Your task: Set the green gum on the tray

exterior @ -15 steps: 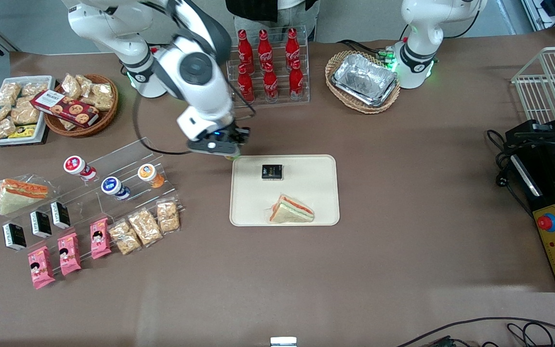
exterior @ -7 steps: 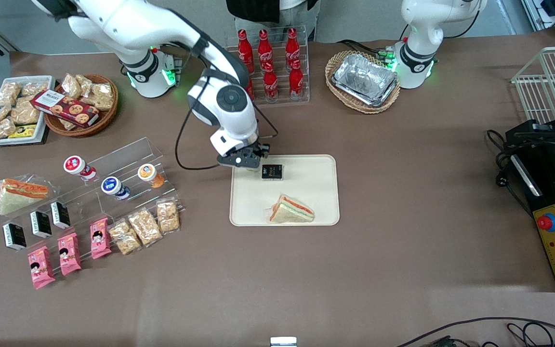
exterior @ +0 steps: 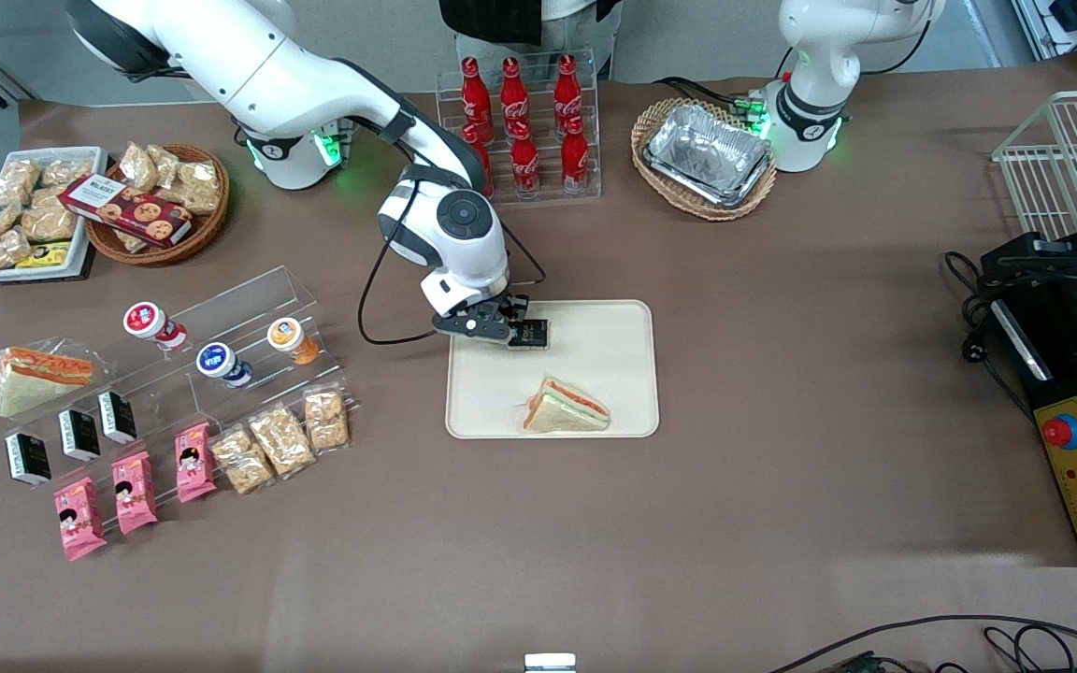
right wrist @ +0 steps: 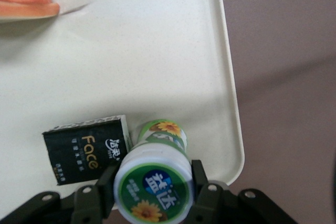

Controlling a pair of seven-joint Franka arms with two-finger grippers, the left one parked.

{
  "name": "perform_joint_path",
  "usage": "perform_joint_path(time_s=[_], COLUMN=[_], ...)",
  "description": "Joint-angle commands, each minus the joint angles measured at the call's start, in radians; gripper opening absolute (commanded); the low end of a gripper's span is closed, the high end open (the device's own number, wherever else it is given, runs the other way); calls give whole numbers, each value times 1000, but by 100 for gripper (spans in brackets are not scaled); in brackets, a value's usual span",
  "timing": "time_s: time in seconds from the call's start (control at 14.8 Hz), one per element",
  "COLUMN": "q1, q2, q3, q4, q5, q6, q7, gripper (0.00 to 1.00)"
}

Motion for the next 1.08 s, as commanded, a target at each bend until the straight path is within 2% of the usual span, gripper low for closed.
perform_joint_path(time_s=[0.0, 0.34, 0.47, 0.61, 0.68, 0.81, 1.02], q1=[-8, -13, -45, -91, -92, -112, -238], q2=[22, 11, -65, -144, -181, -230, -245], q3=[1, -2, -3, 9, 8, -2, 1], q4=[8, 8, 13, 34, 62, 161, 330], q5=[-32, -32, -31, -8, 21, 122, 225], q6=[19, 13, -7, -131, -211, -358, -580], q7=[32, 28, 5, -104, -176, -291, -501], gripper=[100, 100, 100, 100, 100, 100, 100])
